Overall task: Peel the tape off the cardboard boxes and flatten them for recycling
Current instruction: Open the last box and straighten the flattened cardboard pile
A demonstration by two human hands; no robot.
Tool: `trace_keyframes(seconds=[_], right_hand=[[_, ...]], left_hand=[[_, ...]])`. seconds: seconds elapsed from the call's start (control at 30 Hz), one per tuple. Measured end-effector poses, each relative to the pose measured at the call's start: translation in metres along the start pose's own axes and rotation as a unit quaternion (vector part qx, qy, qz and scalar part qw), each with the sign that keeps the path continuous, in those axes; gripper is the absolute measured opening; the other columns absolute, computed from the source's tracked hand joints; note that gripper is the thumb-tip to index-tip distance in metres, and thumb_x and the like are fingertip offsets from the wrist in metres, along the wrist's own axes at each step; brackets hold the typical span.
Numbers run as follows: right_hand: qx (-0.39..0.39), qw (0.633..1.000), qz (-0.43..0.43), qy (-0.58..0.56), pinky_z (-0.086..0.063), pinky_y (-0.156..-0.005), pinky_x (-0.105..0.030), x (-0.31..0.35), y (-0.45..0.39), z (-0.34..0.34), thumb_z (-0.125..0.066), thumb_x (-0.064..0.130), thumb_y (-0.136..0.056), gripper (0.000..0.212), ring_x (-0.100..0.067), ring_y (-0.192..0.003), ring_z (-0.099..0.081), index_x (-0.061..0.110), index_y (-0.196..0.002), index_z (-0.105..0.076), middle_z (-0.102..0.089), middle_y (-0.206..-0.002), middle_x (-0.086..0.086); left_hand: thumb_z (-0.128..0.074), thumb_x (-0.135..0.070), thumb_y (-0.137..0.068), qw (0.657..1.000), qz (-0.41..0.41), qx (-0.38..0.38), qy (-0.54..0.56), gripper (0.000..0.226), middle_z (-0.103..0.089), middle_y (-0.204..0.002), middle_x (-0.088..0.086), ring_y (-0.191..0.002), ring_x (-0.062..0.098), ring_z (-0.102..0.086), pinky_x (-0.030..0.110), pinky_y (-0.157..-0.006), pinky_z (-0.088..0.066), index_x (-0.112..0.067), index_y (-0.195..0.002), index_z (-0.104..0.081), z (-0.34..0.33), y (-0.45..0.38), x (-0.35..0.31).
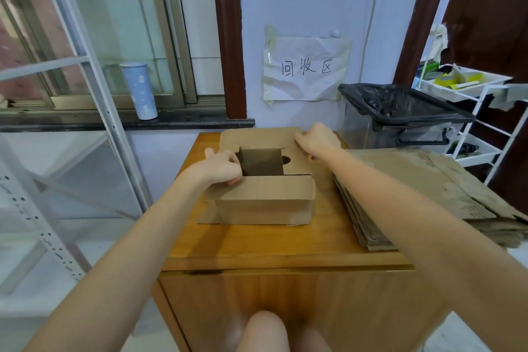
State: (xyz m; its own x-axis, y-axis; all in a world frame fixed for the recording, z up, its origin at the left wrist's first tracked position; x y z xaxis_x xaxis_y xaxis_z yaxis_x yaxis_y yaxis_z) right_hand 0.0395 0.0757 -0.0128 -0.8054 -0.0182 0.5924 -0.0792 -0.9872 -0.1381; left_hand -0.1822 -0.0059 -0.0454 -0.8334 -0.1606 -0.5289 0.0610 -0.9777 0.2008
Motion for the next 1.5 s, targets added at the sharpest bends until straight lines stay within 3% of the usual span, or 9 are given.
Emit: trace_keyframes(seconds=[0.17,0.37,0.53,0.63,0.73,0.93,1.07,1.27,1.5], right_hand=[[0.067,0.994,0.058,0.071,-0.049,-0.065,-0.029,0.023,0.017,-0.003,-0.055,0.059,-0.084,0.049,-0.018,-0.062,-0.056,0.013,-0.072,-0.046,-0.053,-0.064,-0.001],[0.093,0.988,0.027,0.118,-0.054,-0.087,-0.044,0.019,0.031,-0.003,-0.073,0.059,-0.071,0.1,-0.032,-0.116,-0.051,0.005,-0.141,-0.027,-0.041,-0.137,-0.015],[0.118,0.992,-0.011,0.041,-0.049,-0.048,-0.027,0.009,0.037,0.002,-0.07,0.028,-0.079,0.048,-0.027,-0.087,-0.055,-0.001,-0.107,-0.044,-0.04,-0.117,-0.015],[0.143,0.98,-0.014,-0.136,-0.055,-0.053,-0.029,0.001,0.036,0.008,-0.06,0.017,-0.083,0.019,-0.023,-0.078,-0.065,0.007,-0.068,-0.053,-0.061,-0.081,-0.009],[0.144,0.963,-0.038,-0.224,-0.048,-0.043,-0.02,-0.013,0.037,0.016,-0.058,0.02,-0.089,0.014,-0.011,-0.055,-0.063,0.007,-0.083,-0.057,-0.063,-0.077,-0.004],[0.143,0.942,-0.064,-0.296,-0.052,-0.049,-0.024,-0.041,0.04,0.016,-0.062,0.032,-0.09,0.026,-0.016,-0.076,-0.065,0.01,-0.103,-0.066,-0.067,-0.104,-0.009],[0.163,0.922,-0.1,-0.337,-0.055,-0.082,-0.038,-0.057,0.048,0.003,-0.054,0.057,-0.088,0.046,-0.024,-0.097,-0.063,0.018,-0.112,-0.06,-0.064,-0.113,-0.007],[0.206,0.894,-0.099,-0.385,-0.034,-0.105,-0.058,-0.054,0.06,-0.013,-0.052,0.079,-0.067,0.082,-0.031,-0.121,-0.051,0.033,-0.135,-0.048,-0.054,-0.135,-0.007],[0.182,0.892,-0.086,-0.404,-0.043,-0.075,-0.033,-0.031,0.052,0.005,-0.016,0.073,-0.09,0.073,-0.017,-0.072,-0.057,0.02,-0.112,-0.061,-0.065,-0.087,0.002]], left_hand=[[-0.061,-0.007,-0.076,0.996,0.003,-0.013,0.083,0.034,-0.039,-0.126,0.012,-0.114,0.03,-0.043,0.042,-0.094,-0.046,-0.03,-0.097,-0.047,0.009,0.0,0.006],[-0.056,-0.005,-0.088,0.97,-0.019,-0.077,0.231,0.028,-0.051,-0.1,0.003,-0.095,0.023,-0.052,0.035,-0.071,-0.049,-0.022,-0.108,-0.046,0.02,0.011,0.016],[-0.044,0.002,-0.093,0.93,-0.011,-0.115,0.348,0.026,-0.05,-0.093,0.006,-0.084,0.02,-0.051,0.042,-0.077,-0.055,-0.019,-0.107,-0.052,0.027,0.016,0.033],[-0.045,0.0,-0.094,0.914,-0.007,-0.1,0.394,0.034,-0.052,-0.105,0.01,-0.092,0.026,-0.056,0.043,-0.076,-0.056,-0.025,-0.115,-0.055,0.024,0.016,0.044],[-0.048,-0.009,-0.097,0.896,-0.005,-0.096,0.434,0.04,-0.051,-0.119,0.013,-0.107,0.034,-0.056,0.047,-0.082,-0.056,-0.036,-0.126,-0.05,0.02,0.014,0.055],[-0.05,-0.052,-0.09,0.878,-0.055,-0.05,0.472,0.067,-0.034,-0.152,0.005,-0.136,0.029,-0.039,0.046,-0.106,-0.04,-0.038,-0.15,-0.023,0.003,0.011,0.05],[-0.055,-0.015,-0.094,0.862,-0.069,-0.021,0.502,0.063,-0.033,-0.153,0.006,-0.135,0.025,-0.04,0.042,-0.106,-0.038,-0.026,-0.15,-0.026,-0.017,0.013,0.053],[-0.075,-0.04,-0.074,0.946,-0.063,-0.034,0.317,0.095,-0.034,-0.151,-0.003,-0.136,0.021,-0.038,0.041,-0.109,-0.034,-0.032,-0.151,-0.019,-0.049,0.02,0.061],[-0.058,-0.041,-0.09,0.9,-0.099,-0.145,0.399,0.059,-0.05,-0.138,0.001,-0.124,0.021,-0.049,0.036,-0.097,-0.046,-0.023,-0.142,-0.04,-0.014,0.029,0.044]])
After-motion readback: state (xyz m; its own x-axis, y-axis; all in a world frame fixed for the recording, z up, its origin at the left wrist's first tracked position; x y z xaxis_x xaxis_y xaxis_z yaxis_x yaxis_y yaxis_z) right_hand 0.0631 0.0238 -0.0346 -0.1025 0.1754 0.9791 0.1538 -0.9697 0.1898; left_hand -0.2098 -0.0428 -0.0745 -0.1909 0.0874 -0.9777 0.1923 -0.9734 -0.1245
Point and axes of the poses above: each hand's wrist, its own y-axis away from the middle knuckle, its own z-axis out of the back of the hand, x = y × z, the point moved 9 cm from there along -y, towards the middle knuckle
